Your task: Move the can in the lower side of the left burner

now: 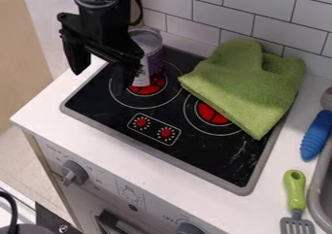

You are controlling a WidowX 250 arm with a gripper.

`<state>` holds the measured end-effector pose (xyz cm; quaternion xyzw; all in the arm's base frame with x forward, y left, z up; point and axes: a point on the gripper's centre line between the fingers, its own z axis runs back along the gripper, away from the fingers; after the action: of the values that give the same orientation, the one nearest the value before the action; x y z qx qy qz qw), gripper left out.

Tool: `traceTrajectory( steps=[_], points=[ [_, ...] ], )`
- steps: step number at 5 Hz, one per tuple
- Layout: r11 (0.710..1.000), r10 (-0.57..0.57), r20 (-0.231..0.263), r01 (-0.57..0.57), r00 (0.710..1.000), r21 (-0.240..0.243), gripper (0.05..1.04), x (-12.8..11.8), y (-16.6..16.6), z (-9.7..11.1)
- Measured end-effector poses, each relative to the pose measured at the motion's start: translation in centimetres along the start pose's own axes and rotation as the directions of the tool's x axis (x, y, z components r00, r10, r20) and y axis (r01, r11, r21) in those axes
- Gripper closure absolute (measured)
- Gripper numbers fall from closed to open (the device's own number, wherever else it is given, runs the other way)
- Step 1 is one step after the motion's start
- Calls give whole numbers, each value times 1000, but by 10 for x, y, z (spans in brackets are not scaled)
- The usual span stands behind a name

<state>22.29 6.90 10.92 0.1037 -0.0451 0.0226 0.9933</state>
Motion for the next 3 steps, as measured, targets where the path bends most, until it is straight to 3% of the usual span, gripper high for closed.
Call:
traceTrajectory(
  steps=[1,2,3],
  points=[
    [1000,-3,-15,3,1000,-4,85,-2,-1,-4],
    [1000,-15,47,16,999,-12,85,15,-1,-6],
    [998,0,136,9,991,-65,85,40,9,3]
  ],
)
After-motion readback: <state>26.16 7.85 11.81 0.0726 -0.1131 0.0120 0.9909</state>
